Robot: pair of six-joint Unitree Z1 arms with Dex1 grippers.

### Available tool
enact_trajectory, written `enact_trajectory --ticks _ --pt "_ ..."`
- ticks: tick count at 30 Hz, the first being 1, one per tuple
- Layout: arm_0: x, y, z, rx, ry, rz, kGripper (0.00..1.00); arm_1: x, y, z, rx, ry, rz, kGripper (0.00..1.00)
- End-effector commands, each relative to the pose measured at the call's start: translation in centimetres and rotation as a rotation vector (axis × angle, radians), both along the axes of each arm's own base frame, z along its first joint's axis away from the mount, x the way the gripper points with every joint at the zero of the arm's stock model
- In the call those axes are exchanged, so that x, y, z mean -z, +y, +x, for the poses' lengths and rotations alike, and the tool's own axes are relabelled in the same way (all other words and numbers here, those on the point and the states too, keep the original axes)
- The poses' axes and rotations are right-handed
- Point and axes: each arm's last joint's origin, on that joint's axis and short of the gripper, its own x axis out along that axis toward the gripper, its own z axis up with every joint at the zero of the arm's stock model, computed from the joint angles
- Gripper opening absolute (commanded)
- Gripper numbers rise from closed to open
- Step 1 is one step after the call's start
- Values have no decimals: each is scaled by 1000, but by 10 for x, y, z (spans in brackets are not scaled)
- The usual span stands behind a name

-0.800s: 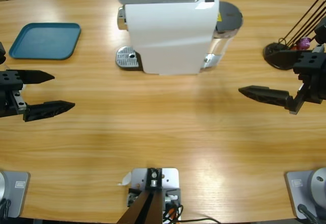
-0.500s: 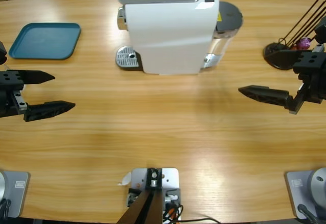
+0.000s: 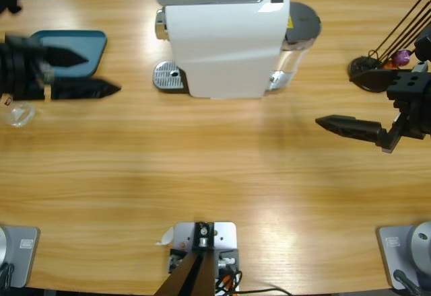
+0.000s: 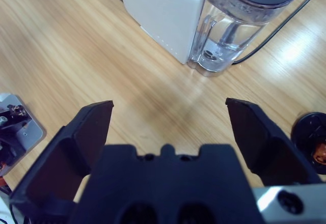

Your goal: Pour coffee

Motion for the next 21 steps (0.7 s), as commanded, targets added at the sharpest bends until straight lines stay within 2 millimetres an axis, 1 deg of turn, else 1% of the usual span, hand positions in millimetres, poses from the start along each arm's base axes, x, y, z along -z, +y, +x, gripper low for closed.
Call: enact_trajectory --ticks 1,2,4,6,8,9,11,13,14,16,21 --pt "-7 -10 47 -176 190 -70 929 9 -5 -2 31 13 -10 1000" --pt "-10 -9 52 -174 193 -88 927 9 -5 -2 31 14 -9 1000" --pt "-17 -11 58 -156 201 -131 881 9 -4 -1 32 16 -9 1000" --pt "-25 -16 64 -141 208 -167 849 9 -3 0 32 18 -9 1000" --pt "-30 -24 73 -116 239 -217 849 10 -3 0 32 19 -10 1000" --pt "-29 -29 79 -121 291 -256 852 10 -2 1 32 18 -10 1000" --pt "-21 -36 92 -128 407 -316 865 10 -3 1 33 17 -10 1000" --pt "-11 -37 105 -149 494 -352 881 10 -3 0 34 14 -8 1000" --pt "-6 -35 112 -150 546 -389 885 10 -3 0 35 12 -8 1000" --pt "0 -28 127 -147 610 -452 927 10 -3 1 37 10 -9 1000" --pt "9 -15 153 -157 624 -532 910 10 -2 2 44 6 -13 1000"
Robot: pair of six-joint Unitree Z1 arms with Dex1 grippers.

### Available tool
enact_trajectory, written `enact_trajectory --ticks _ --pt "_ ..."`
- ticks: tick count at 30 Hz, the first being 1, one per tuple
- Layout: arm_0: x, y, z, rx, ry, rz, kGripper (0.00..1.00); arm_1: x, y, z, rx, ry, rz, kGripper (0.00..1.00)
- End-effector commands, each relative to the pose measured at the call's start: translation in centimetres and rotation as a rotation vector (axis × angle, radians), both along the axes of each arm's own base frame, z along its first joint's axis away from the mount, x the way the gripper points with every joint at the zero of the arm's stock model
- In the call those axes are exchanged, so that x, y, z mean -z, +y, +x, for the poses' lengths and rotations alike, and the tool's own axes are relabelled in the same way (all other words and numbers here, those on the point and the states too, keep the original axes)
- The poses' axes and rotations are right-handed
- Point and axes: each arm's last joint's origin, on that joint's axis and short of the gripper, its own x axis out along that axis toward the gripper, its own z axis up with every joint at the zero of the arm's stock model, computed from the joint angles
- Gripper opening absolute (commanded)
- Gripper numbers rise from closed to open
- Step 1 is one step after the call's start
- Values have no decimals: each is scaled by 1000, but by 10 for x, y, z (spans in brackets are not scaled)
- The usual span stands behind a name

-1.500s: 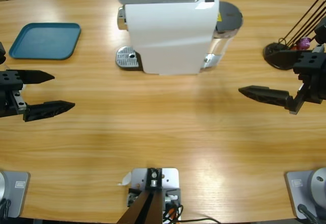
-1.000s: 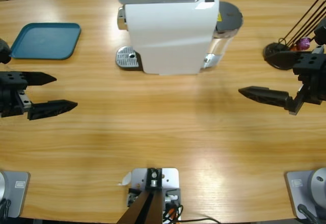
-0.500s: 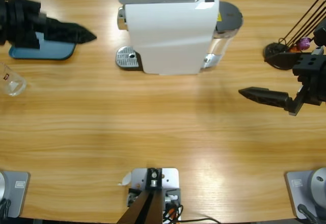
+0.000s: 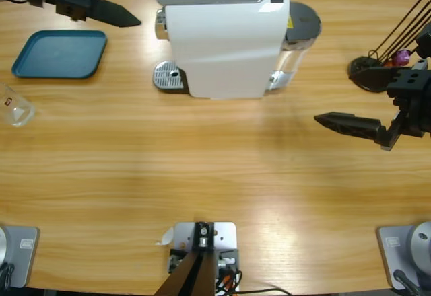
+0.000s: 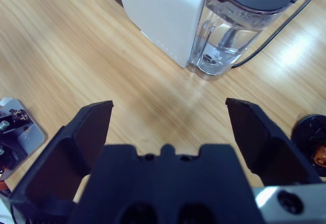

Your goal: Pour coffee

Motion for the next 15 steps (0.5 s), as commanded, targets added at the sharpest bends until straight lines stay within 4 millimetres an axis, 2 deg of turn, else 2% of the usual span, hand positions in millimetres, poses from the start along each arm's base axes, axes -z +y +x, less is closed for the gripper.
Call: enact_trajectory --ticks 1,5,8,15 --pt "29 10 49 -33 87 -103 896 11 -2 2 36 14 -26 1000" --pt "31 7 59 -39 58 -119 893 11 -2 2 37 16 -27 1000" --pt "34 8 64 -46 60 -127 784 12 -1 3 37 19 -30 1000" --pt "48 7 71 -67 137 -135 780 12 -1 4 37 19 -30 1000"
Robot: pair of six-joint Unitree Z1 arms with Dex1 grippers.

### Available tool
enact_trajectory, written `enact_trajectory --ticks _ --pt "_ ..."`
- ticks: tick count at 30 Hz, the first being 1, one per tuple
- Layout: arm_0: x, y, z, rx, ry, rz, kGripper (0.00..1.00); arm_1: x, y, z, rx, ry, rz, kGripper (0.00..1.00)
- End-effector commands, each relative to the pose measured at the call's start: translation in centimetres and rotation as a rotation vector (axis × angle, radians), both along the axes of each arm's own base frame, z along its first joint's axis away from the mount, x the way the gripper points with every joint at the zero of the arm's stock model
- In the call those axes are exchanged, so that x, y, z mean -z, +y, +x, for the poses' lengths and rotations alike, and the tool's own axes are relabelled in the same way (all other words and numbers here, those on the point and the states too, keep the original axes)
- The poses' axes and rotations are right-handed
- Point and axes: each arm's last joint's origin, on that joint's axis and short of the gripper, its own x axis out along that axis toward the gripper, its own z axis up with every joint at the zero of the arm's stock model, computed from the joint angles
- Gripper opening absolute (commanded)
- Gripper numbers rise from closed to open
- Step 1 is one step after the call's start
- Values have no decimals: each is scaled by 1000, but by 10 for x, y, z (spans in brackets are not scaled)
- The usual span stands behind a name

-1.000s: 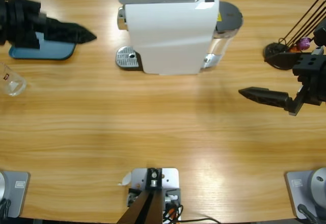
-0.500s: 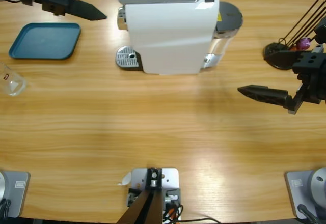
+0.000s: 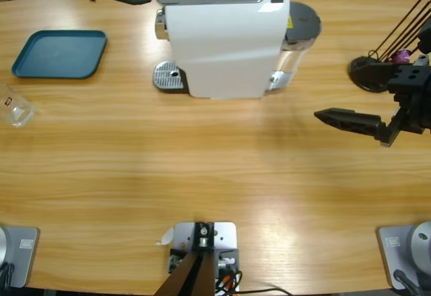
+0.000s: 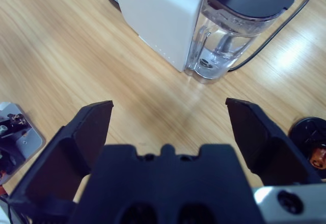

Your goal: Pour coffee

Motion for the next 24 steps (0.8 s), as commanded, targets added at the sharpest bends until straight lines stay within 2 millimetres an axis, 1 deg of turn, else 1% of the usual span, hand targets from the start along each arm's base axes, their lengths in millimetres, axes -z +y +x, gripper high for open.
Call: enact_trajectory --ticks 1,4,6,7,8,9,10,11,12,15,17,18,19,22,23,24 --pt "30 -3 22 -11 110 -7 780 14 -2 2 30 35 -36 1000" --pt "34 -5 25 6 107 -23 776 14 -2 2 30 34 -35 1000" --pt "34 -7 27 36 90 -52 691 14 -2 2 31 34 -36 1000" --pt "33 -7 27 42 85 -57 673 14 -2 2 31 34 -36 1000" --pt "32 -7 26 43 82 -59 574 14 -2 2 31 34 -36 1000" --pt "31 -6 25 40 79 -60 436 14 -2 2 31 34 -36 1000" --pt "30 -4 24 37 80 -61 331 14 -2 2 31 34 -36 1000" --pt "30 -3 24 33 82 -62 289 14 -2 2 31 34 -36 1000" --pt "30 -1 23 30 85 -61 269 14 -2 2 31 33 -35 1000" --pt "32 0 22 28 91 -59 269 14 -2 2 31 33 -35 1000" --pt "33 -1 22 33 96 -62 249 14 -2 2 31 33 -35 1000" --pt "33 -1 22 37 96 -62 167 13 -2 2 31 32 -35 1000" --pt "34 -2 22 41 98 -62 135 13 -2 2 31 32 -34 1000" --pt "38 -5 23 54 112 -66 131 13 -2 2 31 31 -33 1000" --pt "38 -7 22 61 114 -68 115 13 -2 2 31 31 -33 1000" --pt "39 -8 22 68 109 -66 33 13 -2 2 31 31 -33 1000"
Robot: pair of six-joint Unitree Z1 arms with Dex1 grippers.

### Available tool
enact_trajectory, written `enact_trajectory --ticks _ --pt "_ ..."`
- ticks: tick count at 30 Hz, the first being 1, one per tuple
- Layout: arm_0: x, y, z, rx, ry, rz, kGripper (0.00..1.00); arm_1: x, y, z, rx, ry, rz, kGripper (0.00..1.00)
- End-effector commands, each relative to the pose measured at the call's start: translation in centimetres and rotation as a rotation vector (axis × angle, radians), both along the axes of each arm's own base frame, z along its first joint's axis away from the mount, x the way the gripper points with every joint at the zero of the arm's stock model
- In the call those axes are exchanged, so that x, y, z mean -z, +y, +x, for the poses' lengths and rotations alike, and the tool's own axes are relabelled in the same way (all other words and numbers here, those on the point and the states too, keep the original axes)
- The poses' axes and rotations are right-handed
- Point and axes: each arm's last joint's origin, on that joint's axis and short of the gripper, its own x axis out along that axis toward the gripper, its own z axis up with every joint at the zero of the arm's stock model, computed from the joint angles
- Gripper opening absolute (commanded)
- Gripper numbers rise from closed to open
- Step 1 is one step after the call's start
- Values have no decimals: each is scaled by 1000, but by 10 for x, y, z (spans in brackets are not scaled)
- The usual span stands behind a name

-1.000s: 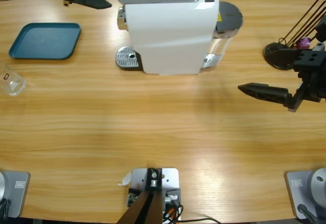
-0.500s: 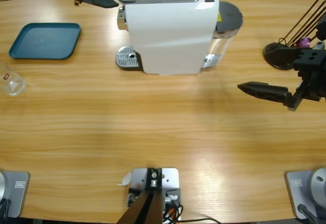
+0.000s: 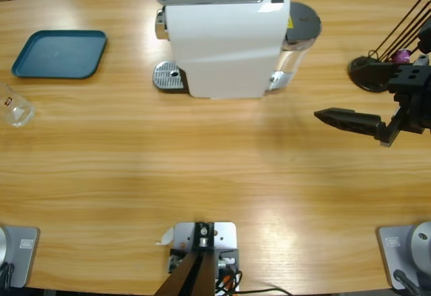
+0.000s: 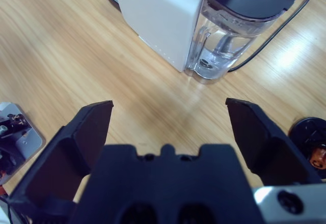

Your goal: Pour coffee

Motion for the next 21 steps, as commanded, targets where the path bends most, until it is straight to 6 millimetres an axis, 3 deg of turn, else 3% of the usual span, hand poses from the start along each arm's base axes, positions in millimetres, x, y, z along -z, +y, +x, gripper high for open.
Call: enact_trajectory --ticks 1,12,21 --pt "23 -8 4 44 62 -2 15 13 -2 2 31 31 -33 1000" --pt "11 -5 -1 27 9 8 0 13 -3 0 31 26 -29 1000" --pt "-34 -5 -7 20 -98 -80 0 13 -3 0 31 26 -29 1000"
